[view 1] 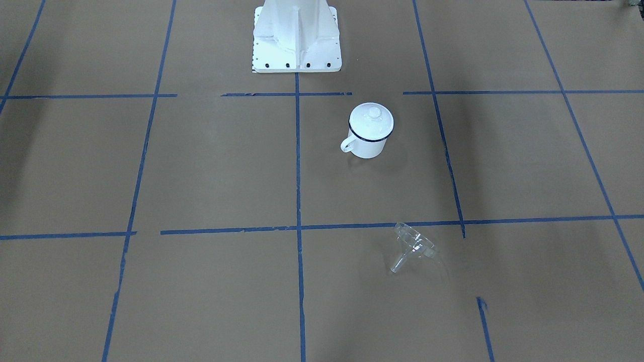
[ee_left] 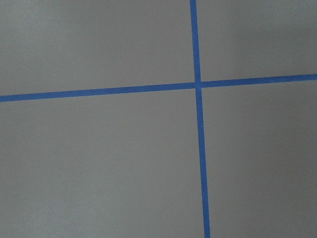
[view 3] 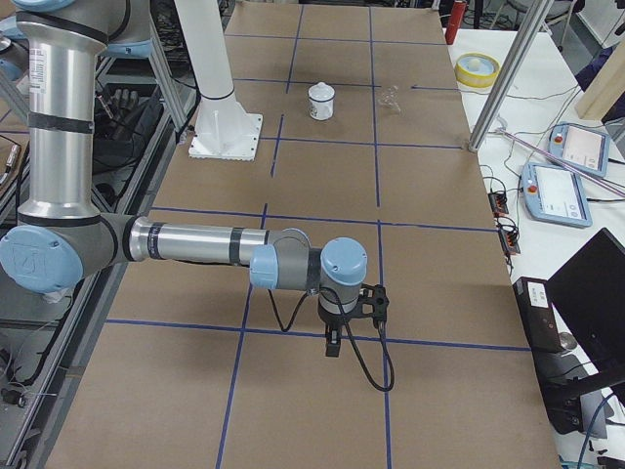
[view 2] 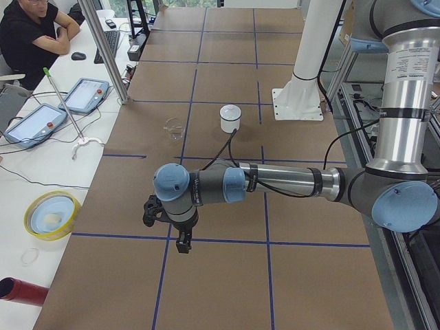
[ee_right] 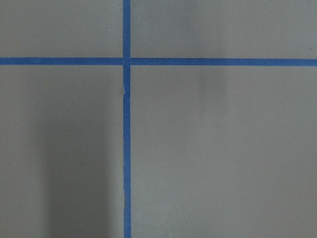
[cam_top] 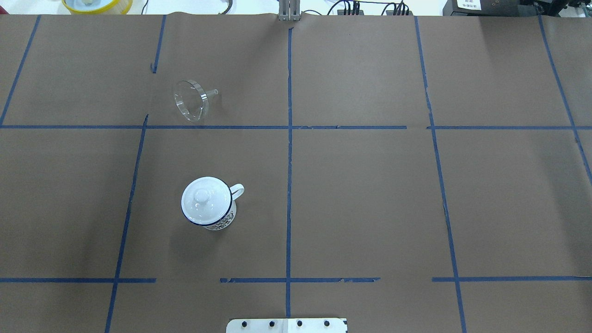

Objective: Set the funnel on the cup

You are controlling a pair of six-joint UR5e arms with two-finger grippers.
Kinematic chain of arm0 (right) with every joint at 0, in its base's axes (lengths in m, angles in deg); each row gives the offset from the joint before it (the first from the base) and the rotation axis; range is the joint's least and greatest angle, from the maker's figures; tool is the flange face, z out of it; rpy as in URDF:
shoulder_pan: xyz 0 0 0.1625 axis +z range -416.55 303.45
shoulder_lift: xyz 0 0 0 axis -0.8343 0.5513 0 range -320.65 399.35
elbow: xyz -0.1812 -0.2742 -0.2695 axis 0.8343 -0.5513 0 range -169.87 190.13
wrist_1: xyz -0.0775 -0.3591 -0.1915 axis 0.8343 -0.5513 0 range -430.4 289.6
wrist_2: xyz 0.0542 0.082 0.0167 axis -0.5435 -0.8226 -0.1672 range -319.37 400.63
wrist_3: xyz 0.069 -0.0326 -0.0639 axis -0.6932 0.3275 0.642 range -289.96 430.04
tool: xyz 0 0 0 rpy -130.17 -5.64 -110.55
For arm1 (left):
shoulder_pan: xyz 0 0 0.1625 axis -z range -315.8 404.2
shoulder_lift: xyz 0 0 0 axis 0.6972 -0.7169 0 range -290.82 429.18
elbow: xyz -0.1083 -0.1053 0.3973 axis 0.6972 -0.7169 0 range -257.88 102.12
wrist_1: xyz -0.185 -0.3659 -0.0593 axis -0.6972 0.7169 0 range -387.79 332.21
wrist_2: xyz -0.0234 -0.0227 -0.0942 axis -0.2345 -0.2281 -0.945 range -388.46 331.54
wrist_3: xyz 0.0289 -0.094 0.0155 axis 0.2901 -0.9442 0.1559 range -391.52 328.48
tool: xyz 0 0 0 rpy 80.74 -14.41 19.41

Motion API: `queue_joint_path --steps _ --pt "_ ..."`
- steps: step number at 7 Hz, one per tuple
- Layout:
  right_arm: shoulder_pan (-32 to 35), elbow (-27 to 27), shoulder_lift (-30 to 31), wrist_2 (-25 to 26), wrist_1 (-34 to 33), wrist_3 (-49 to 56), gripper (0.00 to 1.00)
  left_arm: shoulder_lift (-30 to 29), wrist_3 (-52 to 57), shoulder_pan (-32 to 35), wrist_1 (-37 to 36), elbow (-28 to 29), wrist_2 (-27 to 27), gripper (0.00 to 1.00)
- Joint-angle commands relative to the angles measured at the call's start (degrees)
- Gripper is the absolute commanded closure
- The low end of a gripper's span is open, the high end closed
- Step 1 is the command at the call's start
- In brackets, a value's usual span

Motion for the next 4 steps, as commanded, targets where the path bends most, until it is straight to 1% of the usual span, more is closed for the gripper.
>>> queue_joint_path --steps 1,3,4 --pt "0.0 0.0 0.0 0.0 0.0 0.0 0.00 -0.1 -0.1 0.0 0.0 -0.2 0.1 0.00" --pt "0.0 0.1 0.0 0.0 0.0 0.0 0.00 -0.2 0.0 0.0 0.6 -0.4 0.1 0.00" --pt "0.0 0.0 0.0 0.0 0.0 0.0 0.00 0.8 0.0 0.1 3.4 -0.4 0.2 0.00"
